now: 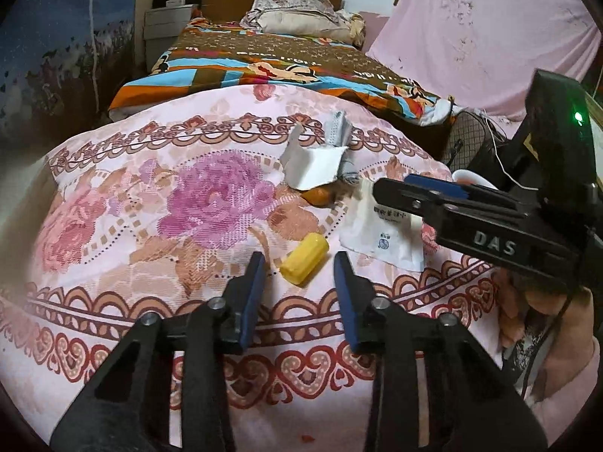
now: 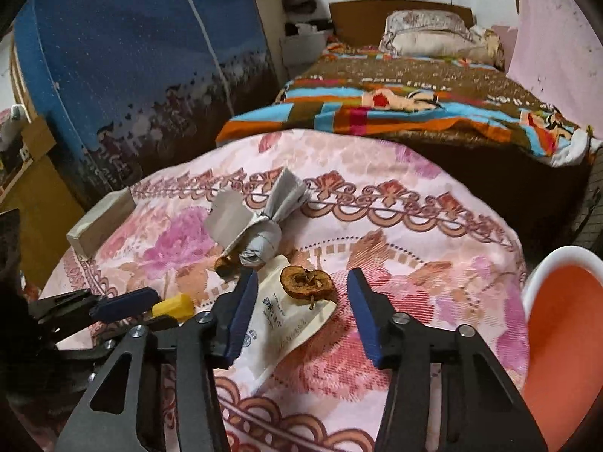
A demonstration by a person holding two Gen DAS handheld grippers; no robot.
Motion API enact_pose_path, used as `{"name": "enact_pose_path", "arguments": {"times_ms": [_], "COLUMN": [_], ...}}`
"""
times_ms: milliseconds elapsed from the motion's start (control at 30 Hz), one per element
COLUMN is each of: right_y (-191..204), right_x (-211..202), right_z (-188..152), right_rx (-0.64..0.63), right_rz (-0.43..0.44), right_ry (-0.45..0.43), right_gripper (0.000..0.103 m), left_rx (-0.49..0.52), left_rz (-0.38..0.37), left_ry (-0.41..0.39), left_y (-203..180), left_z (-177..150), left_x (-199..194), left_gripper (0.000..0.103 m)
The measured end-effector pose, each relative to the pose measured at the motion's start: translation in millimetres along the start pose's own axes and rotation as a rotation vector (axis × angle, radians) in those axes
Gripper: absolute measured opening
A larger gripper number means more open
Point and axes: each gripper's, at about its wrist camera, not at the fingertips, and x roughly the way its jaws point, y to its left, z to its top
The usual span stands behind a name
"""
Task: Collect trash
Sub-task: 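Grasp the yellow cylinder with the left tool while the right tool grasps the brown dried slice, then lift the yellow cylinder with the left tool while the right tool carries the slice toward the basin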
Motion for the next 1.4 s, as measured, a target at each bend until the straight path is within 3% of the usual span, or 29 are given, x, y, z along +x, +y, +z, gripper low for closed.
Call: {"name": "enact_pose_path", "arguments": {"times_ms": [100, 233, 433, 667, 1200, 1400], "right_y": [-4.7, -13.1, -11.1, -18.8, -36.6, -45.8], "right_x": [0.5, 2.8, 0.1, -24.1, -81.4, -116.4], "right_z": [-0.3, -0.1, -0.8, -7.1, -16.1, -21.6], "right_rx": [0.027, 0.066, 0.056, 0.100, 0.172, 0.146], "right_rz": [0.022, 0.045, 0.039, 0.038, 0.082, 0.013], "right_ry": [0.000, 0.006, -0.012, -0.131, -0.397, -0.531], "right_gripper": [0.041, 0.028, 0.028, 0.028, 0.028, 0.028], "left_rx": [0.023, 0.037, 0.032, 0.011, 0.037, 0.054], "left_rz": [-0.001, 0.008, 0.007, 0.011, -0.005, -0.037], "left_ry": [0.013, 0.011, 0.002, -0.035, -0.311, -0.407], "left_y": [-4.6, -6.8, -5.3, -3.2, -33.9, -57.6], "left_z": [0.1, 0.1, 0.0, -4.0, 9.6, 20.2], "left_x": [2.4, 2.4, 1.3, -7.6, -64.2, -78.0], "left_gripper": [0.004, 0.004, 0.002, 0.001, 0.001, 0.001]}}
